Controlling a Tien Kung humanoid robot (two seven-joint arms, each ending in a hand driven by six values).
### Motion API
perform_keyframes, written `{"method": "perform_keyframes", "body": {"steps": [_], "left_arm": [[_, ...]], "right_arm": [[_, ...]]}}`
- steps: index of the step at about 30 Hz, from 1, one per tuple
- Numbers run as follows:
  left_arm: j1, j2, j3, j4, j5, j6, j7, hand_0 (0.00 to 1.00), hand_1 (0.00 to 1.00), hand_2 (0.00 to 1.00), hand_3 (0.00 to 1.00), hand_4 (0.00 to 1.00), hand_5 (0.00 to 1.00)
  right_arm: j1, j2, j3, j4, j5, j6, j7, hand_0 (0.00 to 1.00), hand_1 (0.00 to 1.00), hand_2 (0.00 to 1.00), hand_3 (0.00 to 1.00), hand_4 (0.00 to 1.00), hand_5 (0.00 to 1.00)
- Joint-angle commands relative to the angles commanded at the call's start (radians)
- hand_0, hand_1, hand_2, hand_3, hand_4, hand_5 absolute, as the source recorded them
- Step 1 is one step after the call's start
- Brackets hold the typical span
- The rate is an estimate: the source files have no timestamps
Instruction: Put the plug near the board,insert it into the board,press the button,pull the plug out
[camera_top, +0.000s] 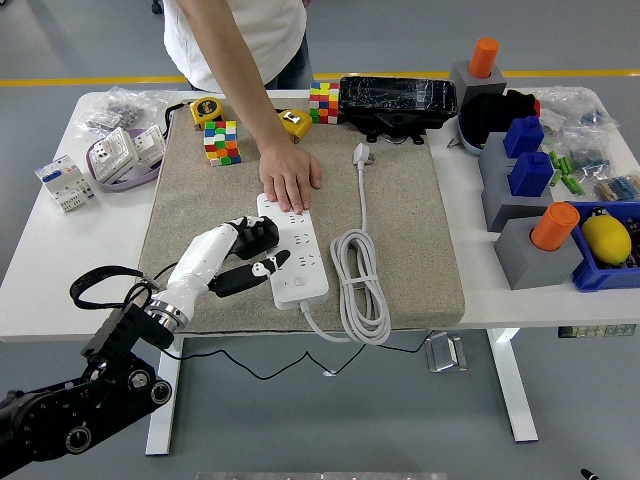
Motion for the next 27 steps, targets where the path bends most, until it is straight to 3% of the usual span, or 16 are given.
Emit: {"method": "perform_keyframes", "body": {"steps": [27], "left_arm": [[-0.041, -0.006, 0.032, -0.010, 0.014, -0.014, 0.002, 0.754, 0.804, 0.804, 0.768, 0.820, 0.824]], "right_arm": [[0.000, 0.000, 0.005, 0.000, -0.001, 0.000, 0.001, 0.606, 0.648, 0.668, 0.562, 0.954, 0.513]]}}
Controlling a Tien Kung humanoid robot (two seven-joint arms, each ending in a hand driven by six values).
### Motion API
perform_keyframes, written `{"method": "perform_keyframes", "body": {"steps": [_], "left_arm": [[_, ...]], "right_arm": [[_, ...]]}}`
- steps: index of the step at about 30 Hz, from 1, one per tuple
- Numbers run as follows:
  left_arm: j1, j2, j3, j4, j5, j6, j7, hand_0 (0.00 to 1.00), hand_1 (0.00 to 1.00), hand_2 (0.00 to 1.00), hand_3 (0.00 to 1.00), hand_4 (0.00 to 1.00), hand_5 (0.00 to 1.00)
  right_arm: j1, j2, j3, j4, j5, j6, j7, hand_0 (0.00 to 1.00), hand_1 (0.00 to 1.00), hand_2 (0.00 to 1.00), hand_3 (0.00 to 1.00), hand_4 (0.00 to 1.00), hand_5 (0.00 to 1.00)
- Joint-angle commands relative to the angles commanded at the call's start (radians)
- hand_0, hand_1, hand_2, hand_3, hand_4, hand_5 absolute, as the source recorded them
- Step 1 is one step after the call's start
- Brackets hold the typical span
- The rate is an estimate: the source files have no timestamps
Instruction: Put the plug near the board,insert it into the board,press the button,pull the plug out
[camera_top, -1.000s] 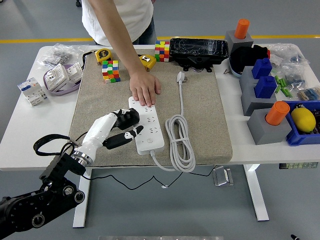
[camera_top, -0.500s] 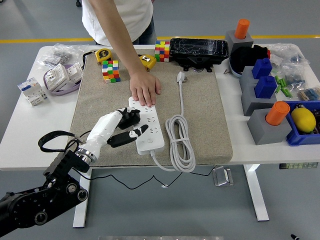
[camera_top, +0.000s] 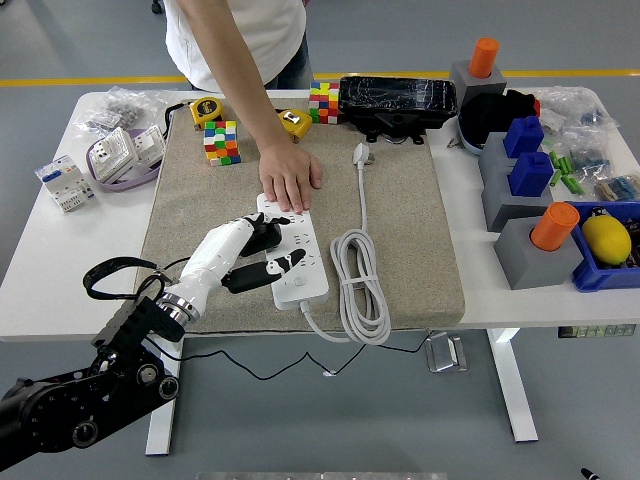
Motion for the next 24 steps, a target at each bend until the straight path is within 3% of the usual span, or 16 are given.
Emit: {"method": "perform_keyframes", "body": {"steps": [24], "left_arm": [[-0.029, -0.012, 0.023, -0.006, 0.000, -0.019, -0.005, 0.746, 0.799, 0.799, 0.764, 0.819, 0.822]], "right_arm": [[0.000, 0.001, -0.001, 0.000, 0.001, -0.001, 0.002, 0.605, 0.646, 0.668, 0.562, 0.955, 0.512]]}}
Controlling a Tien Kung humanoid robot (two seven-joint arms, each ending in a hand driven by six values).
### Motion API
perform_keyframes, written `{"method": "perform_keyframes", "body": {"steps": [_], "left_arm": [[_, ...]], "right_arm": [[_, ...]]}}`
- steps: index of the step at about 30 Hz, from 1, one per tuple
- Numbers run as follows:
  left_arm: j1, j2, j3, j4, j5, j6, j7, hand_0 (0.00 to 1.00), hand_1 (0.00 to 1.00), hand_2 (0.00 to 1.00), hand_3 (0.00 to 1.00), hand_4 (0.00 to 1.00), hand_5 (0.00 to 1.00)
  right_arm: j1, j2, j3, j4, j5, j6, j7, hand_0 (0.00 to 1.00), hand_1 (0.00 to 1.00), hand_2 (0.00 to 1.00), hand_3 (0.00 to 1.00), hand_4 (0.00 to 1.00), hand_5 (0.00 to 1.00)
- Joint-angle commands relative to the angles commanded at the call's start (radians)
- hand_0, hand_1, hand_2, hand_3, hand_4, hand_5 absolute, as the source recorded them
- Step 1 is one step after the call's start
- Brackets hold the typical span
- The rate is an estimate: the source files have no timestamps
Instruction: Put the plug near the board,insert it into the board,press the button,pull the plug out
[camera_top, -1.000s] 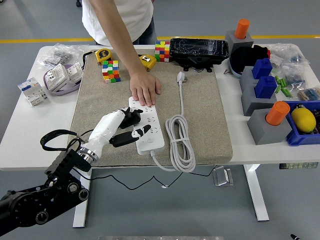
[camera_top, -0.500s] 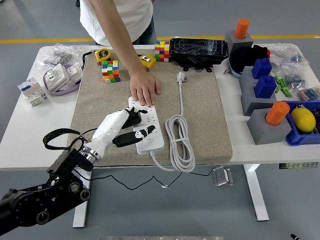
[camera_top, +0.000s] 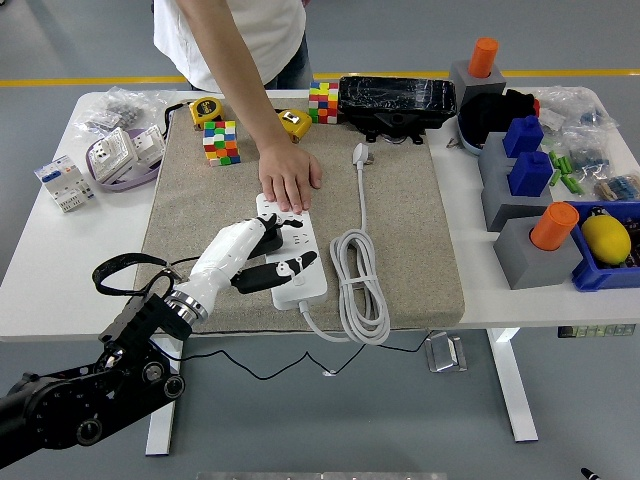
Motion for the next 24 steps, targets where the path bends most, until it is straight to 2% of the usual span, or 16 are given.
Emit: {"method": "perform_keyframes", "body": {"steps": [7, 16, 20, 24], "left_arm": [[-0.010, -0.009, 0.013, -0.007, -0.008, -0.020, 0.000, 0.744, 0.799, 0.797, 0.763, 0.817, 0.818], [-0.010, 0.001, -0.010, -0.032, -0.013, -0.020, -0.013, 0.741, 0.797, 0.795, 0.761, 0.815, 0.815], [0.005, 0.019, -0.041, -0.087, -0.015, -0.025, -0.009, 0.726, 0.777, 0.781, 0.759, 0.815, 0.813], [0.033, 0.056, -0.083, -0.189, -0.025, -0.052, 0.020, 0.726, 0.777, 0.781, 0.759, 0.815, 0.813]], "right_arm": [[0.001, 0.000, -0.001, 0.001, 0.001, 0.000, 0.001, 0.605, 0.646, 0.668, 0.561, 0.954, 0.512], [0.000, 0.001, 0.001, -0.001, 0.000, 0.000, 0.000, 0.605, 0.646, 0.668, 0.561, 0.954, 0.512], [-0.001, 0.000, 0.001, 0.000, -0.001, 0.000, 0.000, 0.605, 0.647, 0.667, 0.561, 0.953, 0.511], [-0.001, -0.001, -0.003, -0.001, -0.002, 0.000, 0.000, 0.605, 0.647, 0.667, 0.561, 0.953, 0.511]]}}
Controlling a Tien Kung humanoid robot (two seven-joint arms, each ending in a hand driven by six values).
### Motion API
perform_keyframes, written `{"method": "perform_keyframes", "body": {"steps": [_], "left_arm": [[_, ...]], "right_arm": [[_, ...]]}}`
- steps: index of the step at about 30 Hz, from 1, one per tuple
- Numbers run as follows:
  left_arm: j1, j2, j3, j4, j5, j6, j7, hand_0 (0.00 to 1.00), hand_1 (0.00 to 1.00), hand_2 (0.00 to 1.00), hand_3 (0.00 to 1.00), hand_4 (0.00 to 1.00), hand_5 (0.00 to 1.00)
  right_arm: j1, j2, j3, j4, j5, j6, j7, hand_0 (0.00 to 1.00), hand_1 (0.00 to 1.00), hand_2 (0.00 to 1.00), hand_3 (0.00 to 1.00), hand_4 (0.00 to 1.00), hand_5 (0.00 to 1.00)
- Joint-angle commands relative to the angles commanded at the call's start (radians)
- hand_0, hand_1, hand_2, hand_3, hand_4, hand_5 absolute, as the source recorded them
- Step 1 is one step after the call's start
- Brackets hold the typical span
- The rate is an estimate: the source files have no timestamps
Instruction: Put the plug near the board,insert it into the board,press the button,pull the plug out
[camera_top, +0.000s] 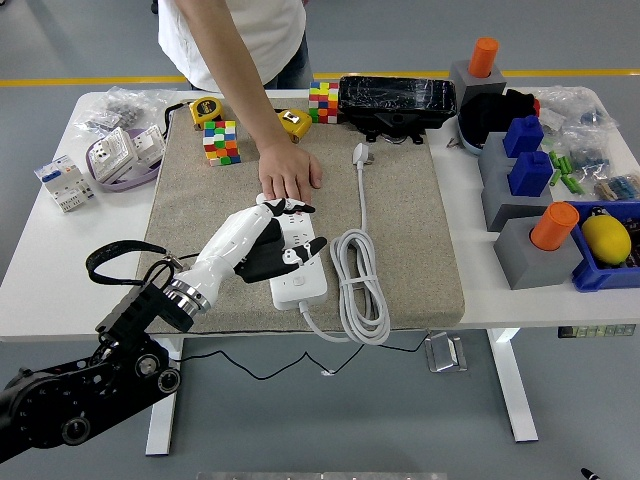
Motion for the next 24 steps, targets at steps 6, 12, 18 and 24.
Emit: {"method": "perform_keyframes", "body": {"steps": [6, 12, 18, 24], "left_arm": [[0.051, 0.071, -0.076, -0.186, -0.008, -0.131, 0.156, 0.310, 0.460, 0.509, 0.751, 0.803, 0.699], [0.055, 0.103, -0.105, -0.274, 0.036, -0.315, 0.352, 0.190, 0.176, 0.283, 0.648, 0.753, 0.366], [0.036, 0.093, -0.071, -0.246, -0.004, -0.407, 0.427, 0.084, 0.063, 0.160, 0.782, 0.713, 0.002], [0.010, 0.076, -0.027, -0.206, -0.022, -0.431, 0.451, 0.066, 0.065, 0.145, 0.855, 0.719, 0.002]], "right_arm": [[0.000, -0.002, -0.003, 0.000, -0.001, 0.000, 0.000, 0.604, 0.647, 0.667, 0.561, 0.953, 0.512], [0.002, -0.005, -0.008, 0.000, -0.001, 0.001, -0.001, 0.605, 0.647, 0.667, 0.560, 0.954, 0.512], [0.007, -0.009, -0.015, 0.001, 0.001, 0.001, -0.001, 0.605, 0.647, 0.667, 0.561, 0.952, 0.511], [0.007, -0.011, -0.023, 0.000, 0.005, 0.001, -0.001, 0.605, 0.647, 0.667, 0.560, 0.953, 0.511]]}}
